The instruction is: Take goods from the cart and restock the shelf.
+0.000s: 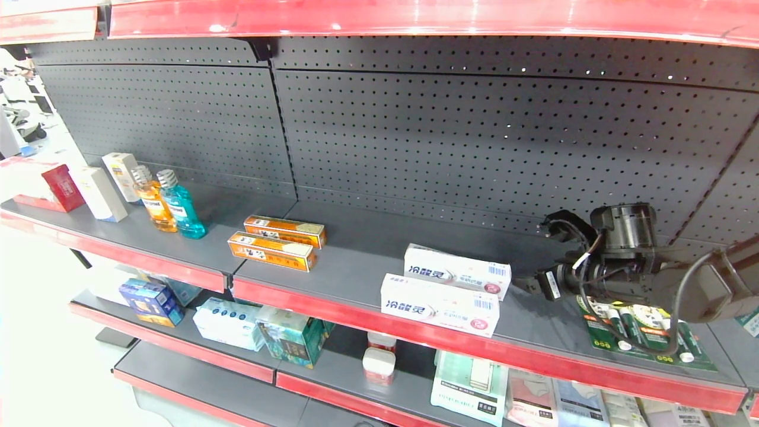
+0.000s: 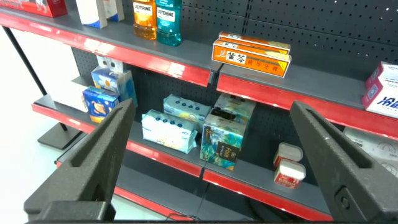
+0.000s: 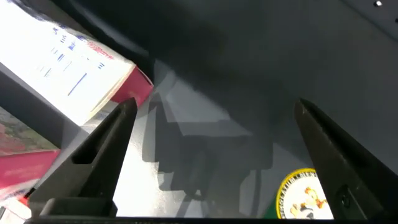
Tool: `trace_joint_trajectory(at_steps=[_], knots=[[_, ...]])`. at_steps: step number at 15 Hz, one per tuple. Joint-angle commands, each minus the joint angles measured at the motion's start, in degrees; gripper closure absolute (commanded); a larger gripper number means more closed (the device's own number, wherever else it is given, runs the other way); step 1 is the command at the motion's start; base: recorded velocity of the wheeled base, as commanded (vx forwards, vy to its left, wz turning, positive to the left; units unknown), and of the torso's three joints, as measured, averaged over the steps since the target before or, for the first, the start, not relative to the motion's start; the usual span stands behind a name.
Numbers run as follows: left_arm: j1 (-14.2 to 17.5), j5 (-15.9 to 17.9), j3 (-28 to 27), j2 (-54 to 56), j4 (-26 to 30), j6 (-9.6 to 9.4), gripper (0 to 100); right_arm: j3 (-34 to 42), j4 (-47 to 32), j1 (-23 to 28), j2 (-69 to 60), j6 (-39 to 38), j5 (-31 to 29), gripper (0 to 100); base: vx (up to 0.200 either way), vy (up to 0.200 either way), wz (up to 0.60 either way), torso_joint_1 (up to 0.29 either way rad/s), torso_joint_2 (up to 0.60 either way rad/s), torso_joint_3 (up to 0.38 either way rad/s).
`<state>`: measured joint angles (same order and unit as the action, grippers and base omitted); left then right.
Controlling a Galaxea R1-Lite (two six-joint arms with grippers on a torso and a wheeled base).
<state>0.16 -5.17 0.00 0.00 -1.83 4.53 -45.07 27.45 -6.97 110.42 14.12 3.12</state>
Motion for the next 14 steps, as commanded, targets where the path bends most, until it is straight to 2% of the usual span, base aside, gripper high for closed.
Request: trace_joint_trajectory(at_steps=[1, 7, 11, 12, 14], knots=[[0.02, -0.02, 0.00, 0.00, -0.02, 0.04, 0, 1.65, -0.03, 1.26, -3.81, 0.12, -0.04, 0, 0.000, 0.000, 0.00, 0.000, 0.00, 0.000], [0.02, -0.02, 0.00, 0.00, -0.02, 0.04, 0, 14.39, -0.82, 3.72, -25.34, -0.05, -0.48, 0, 0.000, 0.000, 0.00, 0.000, 0.00, 0.000], [0.02, -0.02, 0.00, 0.00, -0.02, 0.04, 0, 27.14, -0.82, 6.01, -43.98, -0.23, 0.22, 0, 0.000, 0.000, 0.00, 0.000, 0.00, 0.000], [0.02, -0.02, 0.00, 0.00, -0.02, 0.04, 0, 32.68, -0.91, 8.38, -51.01, -0.05, 0.48, 0, 0.000, 0.000, 0.00, 0.000, 0.00, 0.000], [0.02, -0.02, 0.00, 0.00, -0.02, 0.04, 0, 34.96, -4.07, 11.81, -58.30, 0.03, 2.06, 0, 0.000, 0.000, 0.00, 0.000, 0.00, 0.000]])
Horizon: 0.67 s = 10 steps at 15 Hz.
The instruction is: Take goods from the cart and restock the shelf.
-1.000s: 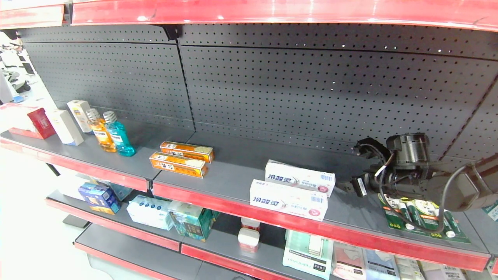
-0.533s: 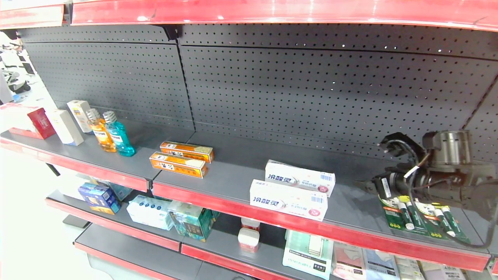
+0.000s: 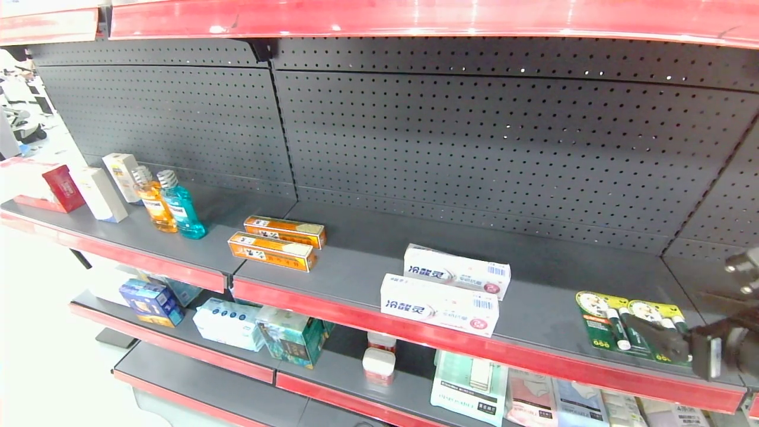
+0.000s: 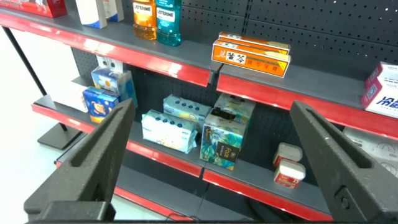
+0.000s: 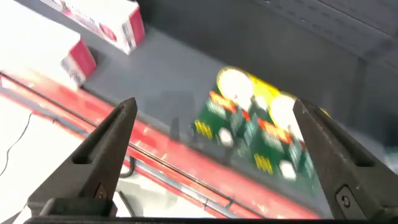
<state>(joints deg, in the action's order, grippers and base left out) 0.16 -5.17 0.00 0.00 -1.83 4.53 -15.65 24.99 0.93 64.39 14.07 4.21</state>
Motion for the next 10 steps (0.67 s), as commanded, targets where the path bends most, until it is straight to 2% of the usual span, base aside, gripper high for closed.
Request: trace_joint_trajectory(at_steps=[1, 6, 8, 10], knots=[[0.02, -0.02, 0.00, 0.00, -0.02, 0.04, 0, 5.63, -4.86, 4.87, -18.60, -0.27, 1.42, 0, 0.000, 0.000, 0.00, 0.000, 0.00, 0.000], [0.02, -0.02, 0.00, 0.00, -0.02, 0.04, 0, 8.27, -9.87, 4.26, -35.21, -2.29, 4.14, 0, 0.000, 0.000, 0.00, 0.000, 0.00, 0.000], [0.02, -0.02, 0.00, 0.00, -0.02, 0.04, 0, 8.89, -13.56, 4.26, -41.28, -2.73, 4.14, 0, 0.000, 0.000, 0.00, 0.000, 0.00, 0.000], [0.02, -0.02, 0.00, 0.00, -0.02, 0.04, 0, 8.71, -21.21, 4.70, -51.03, -5.28, 2.74, 0, 0.000, 0.000, 0.00, 0.000, 0.00, 0.000]])
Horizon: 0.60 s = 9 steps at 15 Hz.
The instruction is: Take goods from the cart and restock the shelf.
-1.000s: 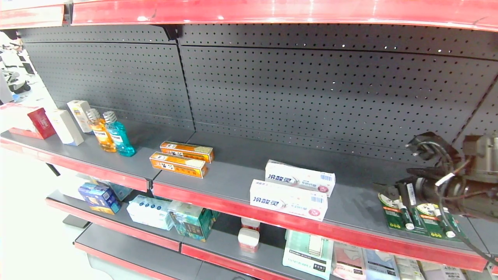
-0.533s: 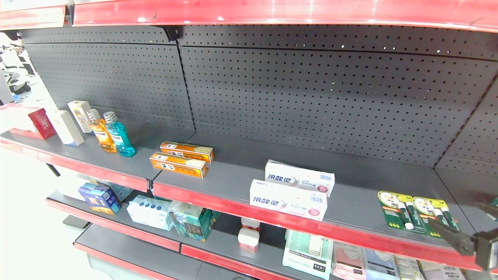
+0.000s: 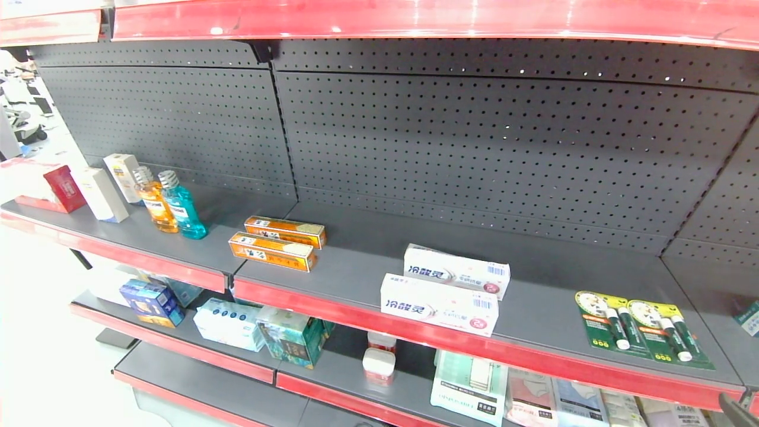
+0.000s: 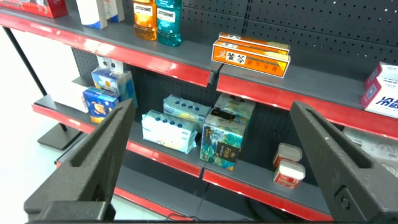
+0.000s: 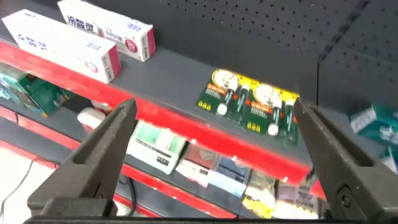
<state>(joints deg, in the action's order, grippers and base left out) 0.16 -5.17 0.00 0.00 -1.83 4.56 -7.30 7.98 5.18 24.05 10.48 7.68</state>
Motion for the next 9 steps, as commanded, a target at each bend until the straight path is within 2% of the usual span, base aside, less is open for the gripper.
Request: trace_joint_trajectory(at_steps=[1, 2, 4, 6, 9], knots=[[0.02, -0.02, 0.00, 0.00, -0.02, 0.01, 0, 0.62, -7.63, 0.27, -15.70, -2.93, -1.26, 0, 0.000, 0.000, 0.00, 0.000, 0.00, 0.000], [0.02, -0.02, 0.00, 0.00, -0.02, 0.01, 0, 0.89, -11.41, 0.09, -18.95, -3.19, -1.18, 0, 0.000, 0.000, 0.00, 0.000, 0.00, 0.000], [0.02, 0.33, 0.00, 0.00, -0.02, -0.52, 0, 1.06, -10.89, 0.09, -18.51, -4.42, -2.49, 0, 0.000, 0.000, 0.00, 0.000, 0.00, 0.000], [0.02, 4.64, 0.00, 0.00, 1.74, -4.03, 0, 6.51, -7.46, 0.09, -18.51, -6.53, -5.57, 0, 0.000, 0.000, 0.00, 0.000, 0.00, 0.000], [0.02, 5.26, 0.00, -0.26, 1.74, -5.53, 0, 7.30, -7.98, 0.09, -18.51, -10.92, -8.03, 0, 0.000, 0.000, 0.00, 0.000, 0.00, 0.000]])
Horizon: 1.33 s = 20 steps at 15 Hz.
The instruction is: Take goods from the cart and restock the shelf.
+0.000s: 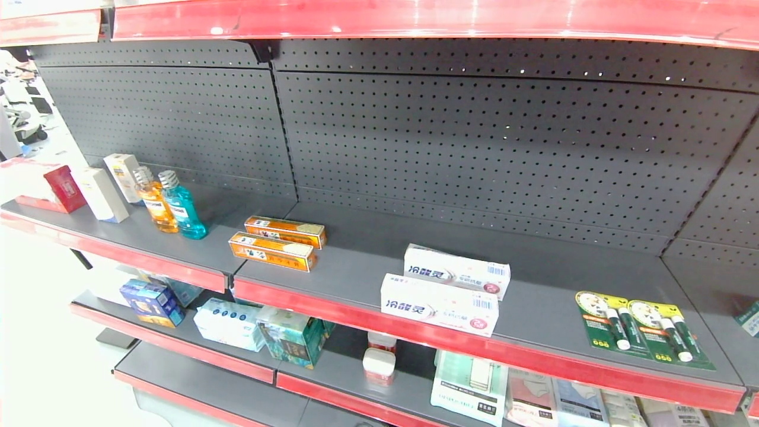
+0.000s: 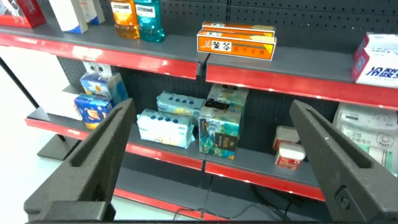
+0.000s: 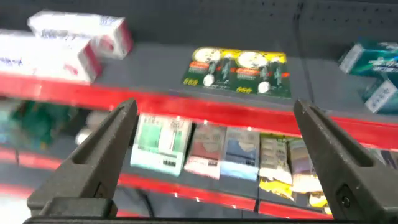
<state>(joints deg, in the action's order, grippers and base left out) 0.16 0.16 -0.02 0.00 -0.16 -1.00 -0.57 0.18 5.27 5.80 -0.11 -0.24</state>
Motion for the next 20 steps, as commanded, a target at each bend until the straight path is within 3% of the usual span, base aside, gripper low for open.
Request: trace_joint_trajectory(at_steps=[1, 3, 5, 8, 9, 13, 18, 20], knots=[[0.02, 0.11, 0.02, 0.00, 0.07, -0.14, 0, 0.57, -0.27, 0.01, -0.27, 0.02, 0.07, 0, 0.000, 0.000, 0.00, 0.000, 0.00, 0.000], [0.02, 0.63, 0.02, 0.00, -0.02, -0.49, 0, 0.57, -0.18, -0.08, -0.27, 0.20, 0.24, 0, 0.000, 0.000, 0.00, 0.000, 0.00, 0.000], [0.02, 3.27, 0.02, 0.00, -0.02, -1.81, 0, 0.57, -0.18, 0.01, -0.27, 0.20, 0.24, 0, 0.000, 0.000, 0.00, 0.000, 0.00, 0.000], [0.02, 4.06, -1.91, -0.35, -0.54, -1.55, 0, 0.57, -0.18, 0.01, -0.27, 0.20, 0.16, 0, 0.000, 0.000, 0.00, 0.000, 0.00, 0.000], [-1.04, 4.06, -18.26, -11.51, 3.23, 4.60, 0, 0.57, -0.18, 0.01, -0.27, 0.20, 0.24, 0, 0.000, 0.000, 0.00, 0.000, 0.00, 0.000], [-0.95, 3.18, -18.52, -16.61, 8.24, 5.66, 0, 0.57, -0.18, 0.01, -0.27, 0.11, 0.24, 0, 0.000, 0.000, 0.00, 0.000, 0.00, 0.000], [-0.69, 2.13, -20.28, -37.18, -3.53, 7.42, 0, 0.57, -0.18, 0.01, -0.27, 0.20, 0.24, 0, 0.000, 0.000, 0.00, 0.000, 0.00, 0.000], [-0.51, 2.21, -20.28, -39.02, -3.88, 7.06, 0, 0.57, -0.18, 0.01, -0.27, 0.11, 0.24, 0, 0.000, 0.000, 0.00, 0.000, 0.00, 0.000]])
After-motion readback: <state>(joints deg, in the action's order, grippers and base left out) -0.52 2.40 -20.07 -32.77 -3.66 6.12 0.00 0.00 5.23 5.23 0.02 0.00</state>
